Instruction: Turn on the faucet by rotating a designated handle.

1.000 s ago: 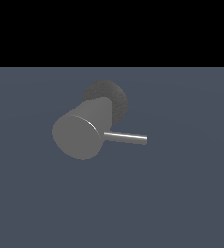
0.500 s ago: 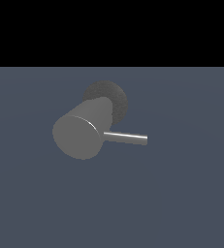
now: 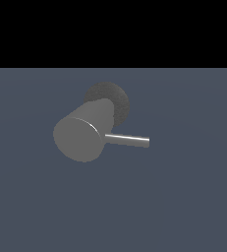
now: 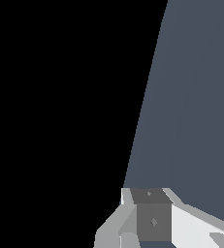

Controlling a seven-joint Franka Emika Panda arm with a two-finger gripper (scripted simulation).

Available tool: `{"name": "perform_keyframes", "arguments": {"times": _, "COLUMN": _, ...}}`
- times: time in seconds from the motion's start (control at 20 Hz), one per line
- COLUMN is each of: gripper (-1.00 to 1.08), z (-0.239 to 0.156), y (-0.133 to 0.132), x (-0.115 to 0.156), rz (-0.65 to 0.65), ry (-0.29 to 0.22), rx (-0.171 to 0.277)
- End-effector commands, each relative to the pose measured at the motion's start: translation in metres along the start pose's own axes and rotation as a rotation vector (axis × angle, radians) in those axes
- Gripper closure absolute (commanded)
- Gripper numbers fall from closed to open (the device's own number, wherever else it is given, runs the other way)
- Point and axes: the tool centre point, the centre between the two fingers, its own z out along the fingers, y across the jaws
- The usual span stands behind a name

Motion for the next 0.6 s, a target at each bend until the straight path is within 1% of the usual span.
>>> {"name": "perform_keyframes", "arguments": {"times": 0.0, "gripper": 1.08, "z": -0.010, "y": 0.000, "x": 0.008, "rz": 0.010, "ry": 0.043, "rx": 0.103}}
{"name": "perform_keyframes", "arguments": {"times": 0.35, "gripper": 1.08, "z": -0.043, "y": 0.011, "x": 0.033, "rz": 0.062, "ry": 0.176, "rx": 0.372}}
{"name": "perform_keyframes", "arguments": {"times": 0.55, "gripper": 1.08, "z": -0.060, "y": 0.023, "x": 0.045, "rz": 0.100, "ry": 0.252, "rx": 0.495}}
